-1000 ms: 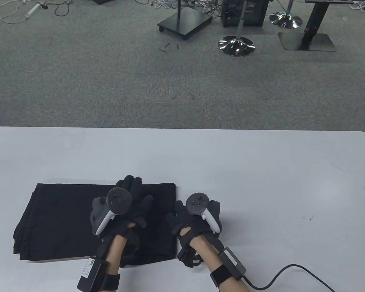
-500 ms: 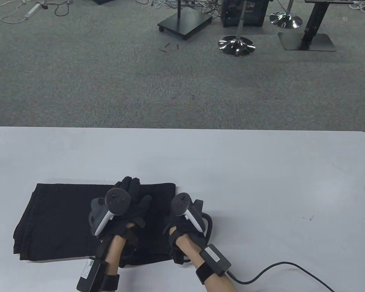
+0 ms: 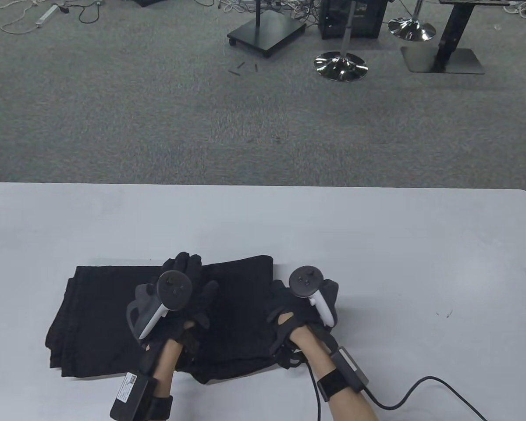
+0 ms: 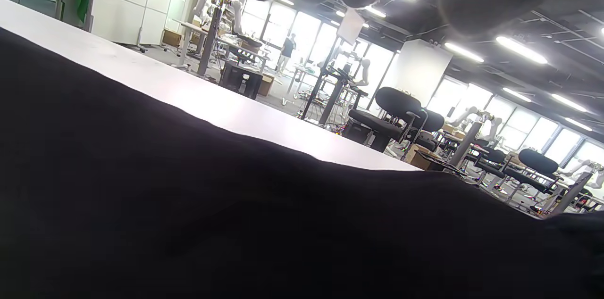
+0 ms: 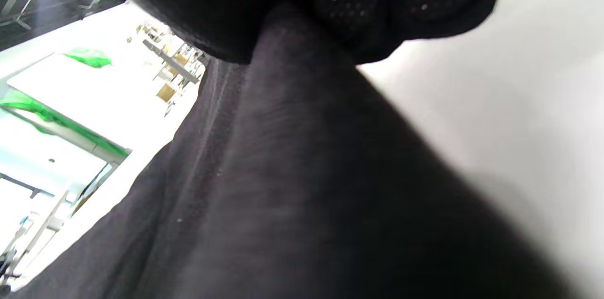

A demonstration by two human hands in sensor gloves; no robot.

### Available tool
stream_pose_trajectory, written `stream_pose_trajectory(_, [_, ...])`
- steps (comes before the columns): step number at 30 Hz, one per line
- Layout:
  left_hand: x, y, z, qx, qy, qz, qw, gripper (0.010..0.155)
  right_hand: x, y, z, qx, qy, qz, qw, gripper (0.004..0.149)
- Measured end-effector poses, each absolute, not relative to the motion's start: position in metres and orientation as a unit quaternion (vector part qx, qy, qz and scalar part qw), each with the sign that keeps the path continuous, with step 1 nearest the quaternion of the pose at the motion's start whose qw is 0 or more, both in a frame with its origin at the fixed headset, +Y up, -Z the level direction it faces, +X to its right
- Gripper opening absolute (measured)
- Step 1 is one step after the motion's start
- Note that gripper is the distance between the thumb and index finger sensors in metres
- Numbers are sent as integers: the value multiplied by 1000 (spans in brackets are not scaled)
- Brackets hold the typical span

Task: Fold trousers

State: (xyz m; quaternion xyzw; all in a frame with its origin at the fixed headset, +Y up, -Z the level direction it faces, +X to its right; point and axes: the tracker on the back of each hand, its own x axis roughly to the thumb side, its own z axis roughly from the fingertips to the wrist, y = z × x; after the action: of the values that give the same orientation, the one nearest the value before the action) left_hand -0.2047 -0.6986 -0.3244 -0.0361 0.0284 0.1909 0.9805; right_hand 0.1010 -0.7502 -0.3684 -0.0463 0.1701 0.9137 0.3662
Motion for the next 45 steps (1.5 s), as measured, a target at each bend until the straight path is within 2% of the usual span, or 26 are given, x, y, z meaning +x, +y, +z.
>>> stream_pose_trajectory(7, [-206, -701, -325, -45, 30, 194, 979, 78, 213, -698, -374, -114, 144, 904, 387, 56])
stream_pose_trajectory(12, [-207, -702, -326, -48, 30, 199, 978, 78, 269, -651, -365, -148, 102, 918, 355, 54])
stream_pose_trajectory(17, [-206, -702, -327, -53, 24, 210, 976, 78, 271, -614, -355, -116, 77, 912, 385, 54])
stream_pose_trajectory(21, [-203, -702, -327, -57, 16, 212, 975, 77, 227, -599, -354, -56, 78, 910, 403, 54])
stream_pose_trajectory(25, [-203, -702, -327, -54, 14, 216, 975, 77, 171, -608, -359, 1, 111, 888, 445, 54])
stream_pose_trajectory(30, [-206, -703, -326, -50, 17, 219, 974, 77, 100, -651, -365, 22, 143, 864, 482, 54])
stream_pose_trajectory(35, [-207, -704, -325, -50, 19, 222, 974, 77, 63, -693, -367, 32, 162, 870, 465, 55])
stream_pose_trajectory(37, [-208, -703, -325, -51, 20, 222, 973, 77, 54, -708, -367, 41, 206, 848, 487, 55])
stream_pose_trajectory(39, [-208, -703, -325, -53, 20, 225, 973, 77, 48, -714, -365, 39, 203, 834, 511, 55])
stream_pose_trajectory(45, [-207, -704, -326, -56, 19, 225, 973, 76, 27, -716, -356, 91, 181, 919, 339, 61])
